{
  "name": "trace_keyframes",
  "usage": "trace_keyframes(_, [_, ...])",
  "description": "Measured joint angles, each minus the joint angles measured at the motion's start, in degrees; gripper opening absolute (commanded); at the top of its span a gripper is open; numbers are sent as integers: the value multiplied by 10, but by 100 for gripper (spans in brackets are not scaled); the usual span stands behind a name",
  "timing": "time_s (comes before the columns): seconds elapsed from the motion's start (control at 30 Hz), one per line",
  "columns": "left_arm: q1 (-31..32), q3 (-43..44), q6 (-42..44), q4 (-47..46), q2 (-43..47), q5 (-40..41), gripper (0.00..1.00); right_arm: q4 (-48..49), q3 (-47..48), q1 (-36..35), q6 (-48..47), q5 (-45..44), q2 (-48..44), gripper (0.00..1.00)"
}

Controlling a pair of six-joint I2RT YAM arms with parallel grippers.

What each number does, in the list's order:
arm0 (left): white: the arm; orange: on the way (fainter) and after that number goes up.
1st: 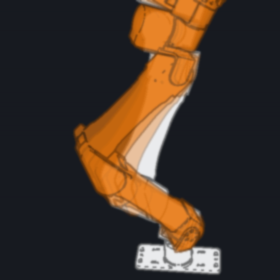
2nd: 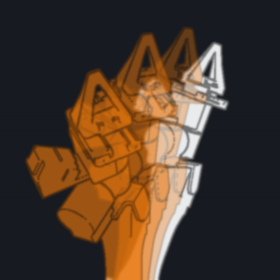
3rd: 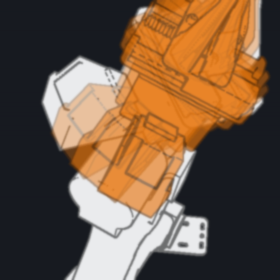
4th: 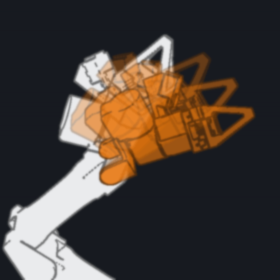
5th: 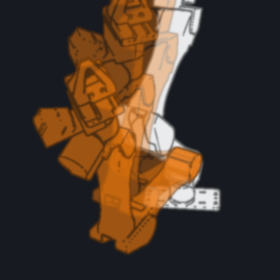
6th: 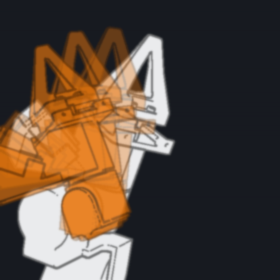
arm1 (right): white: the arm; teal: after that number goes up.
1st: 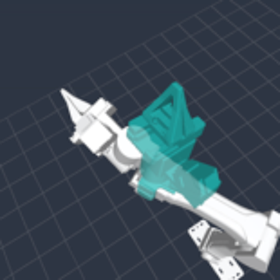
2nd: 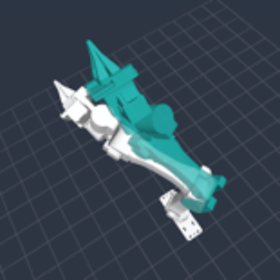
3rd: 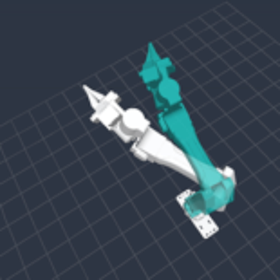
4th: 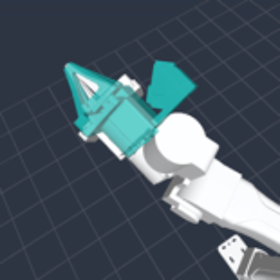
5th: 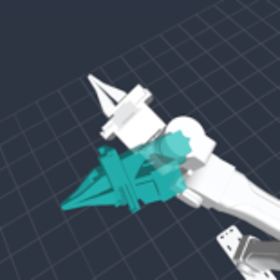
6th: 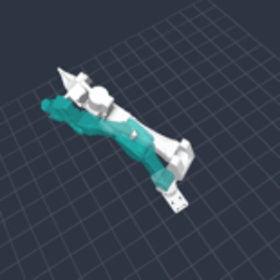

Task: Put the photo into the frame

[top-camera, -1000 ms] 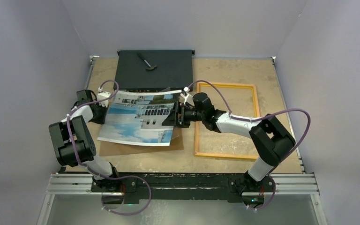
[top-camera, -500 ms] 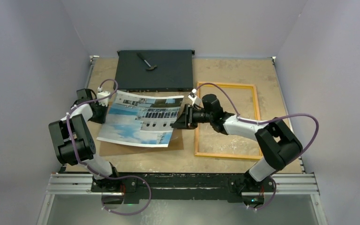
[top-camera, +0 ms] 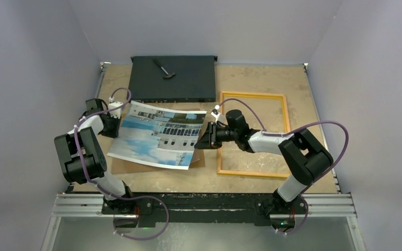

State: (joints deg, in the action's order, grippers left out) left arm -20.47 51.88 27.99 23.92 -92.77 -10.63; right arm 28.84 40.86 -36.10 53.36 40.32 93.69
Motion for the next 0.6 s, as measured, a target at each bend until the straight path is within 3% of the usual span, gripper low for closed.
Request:
trace_keyframes(0.1, [0,0,-2,2,0,-2,16,21,-1,0,7,3,5,29])
trace_keyframes(0.23, [0,0,-4,4,0,-6,16,61,-4,0,25,14,28,9])
trace_keyframes(0.33, [0,1,-4,6,0,-8,16,85,-14,0,40,19,47,2])
trace_keyframes(0.6, [0,4,-5,15,0,-12,19,89,-23,0,49,29,50,0])
